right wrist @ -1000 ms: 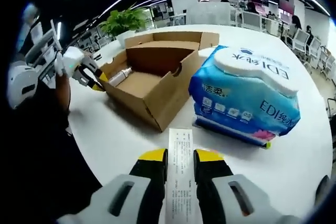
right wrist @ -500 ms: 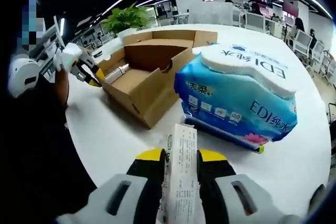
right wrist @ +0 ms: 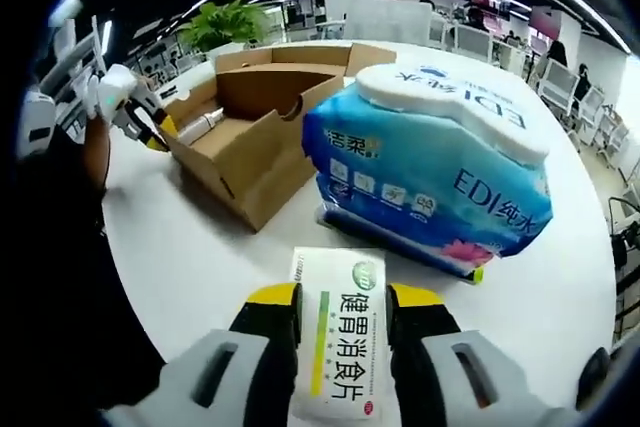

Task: Operate the shoe box by opening the lid, removing the specified soft item, and placing it in the target area until the item is outside and the box remains undamaged.

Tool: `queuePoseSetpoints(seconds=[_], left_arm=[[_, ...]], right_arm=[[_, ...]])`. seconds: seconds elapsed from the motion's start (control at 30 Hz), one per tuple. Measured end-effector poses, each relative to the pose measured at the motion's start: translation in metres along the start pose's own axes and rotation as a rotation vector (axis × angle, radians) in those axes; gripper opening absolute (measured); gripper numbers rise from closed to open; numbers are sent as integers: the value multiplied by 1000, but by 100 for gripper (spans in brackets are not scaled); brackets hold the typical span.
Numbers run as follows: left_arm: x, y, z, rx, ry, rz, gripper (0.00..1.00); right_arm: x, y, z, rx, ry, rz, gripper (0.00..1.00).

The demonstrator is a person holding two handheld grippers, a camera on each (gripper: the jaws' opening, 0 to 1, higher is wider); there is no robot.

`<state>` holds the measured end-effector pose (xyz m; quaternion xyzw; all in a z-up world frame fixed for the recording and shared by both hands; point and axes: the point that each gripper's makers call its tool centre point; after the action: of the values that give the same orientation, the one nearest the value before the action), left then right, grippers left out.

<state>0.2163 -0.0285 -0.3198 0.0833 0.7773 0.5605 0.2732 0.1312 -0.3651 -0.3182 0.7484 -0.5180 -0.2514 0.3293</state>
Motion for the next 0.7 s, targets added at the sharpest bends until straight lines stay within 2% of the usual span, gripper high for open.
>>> queuePoseSetpoints(seconds=[0.13,0.2,0.27,0.37,0.47,0.7], left_arm=[[2,1,0,-6,-2,1,13],[2,1,0,-9,-4,3,13],[1,1,-1,-12,-3,1,13],[3,2,-1,-16,-5,0,13],[2,1,-1,-16,-4,1,13],[2,1,-1,-28,-3,0,14]], right_arm=[[-3,3,-2,-6,2,4,31],[-6,6,0,-24,36,10,32],[-5,12,0,-40,50,35,32],[-5,24,-7,-16,34,71,33],[-5,34,-7,-27,66,116,36],[-23,28,4,-64,103,100,43]])
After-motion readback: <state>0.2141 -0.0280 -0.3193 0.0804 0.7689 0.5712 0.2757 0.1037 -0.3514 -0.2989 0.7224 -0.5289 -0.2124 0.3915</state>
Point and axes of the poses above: the point that each gripper's makers call its tool centre point, and the gripper's own axes: y roughly backward along the fingers, x roughly to its right, z roughly out of its underside, and after that the axes turned 1 degree about -y, right-handed
